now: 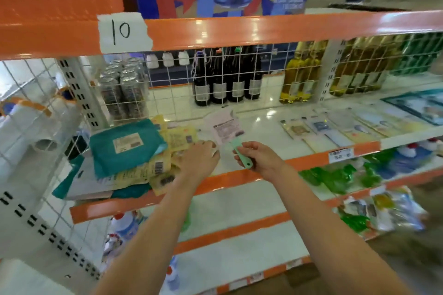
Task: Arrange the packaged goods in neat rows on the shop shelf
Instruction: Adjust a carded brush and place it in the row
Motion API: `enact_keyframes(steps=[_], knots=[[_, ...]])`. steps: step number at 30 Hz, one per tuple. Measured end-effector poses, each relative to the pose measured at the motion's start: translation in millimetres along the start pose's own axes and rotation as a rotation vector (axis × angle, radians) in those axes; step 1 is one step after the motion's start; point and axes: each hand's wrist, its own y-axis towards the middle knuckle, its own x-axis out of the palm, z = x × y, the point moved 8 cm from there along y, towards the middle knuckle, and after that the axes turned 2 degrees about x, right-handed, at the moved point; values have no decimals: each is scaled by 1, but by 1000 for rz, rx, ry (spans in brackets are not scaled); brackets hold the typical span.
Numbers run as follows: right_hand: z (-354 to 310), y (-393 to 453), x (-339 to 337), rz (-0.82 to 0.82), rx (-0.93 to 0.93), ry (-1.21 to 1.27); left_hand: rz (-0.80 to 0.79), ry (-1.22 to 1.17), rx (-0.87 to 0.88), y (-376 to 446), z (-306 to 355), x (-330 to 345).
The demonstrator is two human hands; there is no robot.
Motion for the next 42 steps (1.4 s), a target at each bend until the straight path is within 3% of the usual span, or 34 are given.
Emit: enact_keyframes(steps=[11,18,26,34,42], knots=[[-2,-49,-142,242,-16,169,-86,-187,104,4,117,65],[15,-95,-220,378,-30,194,-228,-232,224,-5,194,122],[33,-144,-280,551,-52,319,-311,-403,358,-19,273,148],[59,-181,-302,697,-42,369,-470,-714,282,-30,303,173],[79,-190,-292,713,-33,363,-773,-1179,-49,-44,310,209]])
